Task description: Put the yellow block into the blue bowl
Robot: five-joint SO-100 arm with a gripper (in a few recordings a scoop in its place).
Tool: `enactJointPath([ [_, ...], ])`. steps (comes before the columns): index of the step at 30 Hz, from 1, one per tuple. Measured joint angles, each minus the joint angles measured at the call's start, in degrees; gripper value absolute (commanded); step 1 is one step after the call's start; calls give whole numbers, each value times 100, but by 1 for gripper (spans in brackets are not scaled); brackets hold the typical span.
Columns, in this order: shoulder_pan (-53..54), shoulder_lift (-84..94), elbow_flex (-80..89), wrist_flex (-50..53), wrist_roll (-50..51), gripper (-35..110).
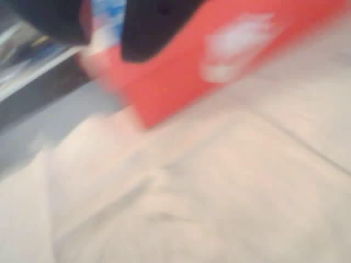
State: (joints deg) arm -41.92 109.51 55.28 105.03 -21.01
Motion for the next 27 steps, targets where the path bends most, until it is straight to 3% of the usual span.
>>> enactJointPath([
  [15,79,4482,5484,-2074,1556,0],
  [21,79,5388,7277,-3015,2057,0],
  [27,70,5977,8314,-3806,3278,0],
])
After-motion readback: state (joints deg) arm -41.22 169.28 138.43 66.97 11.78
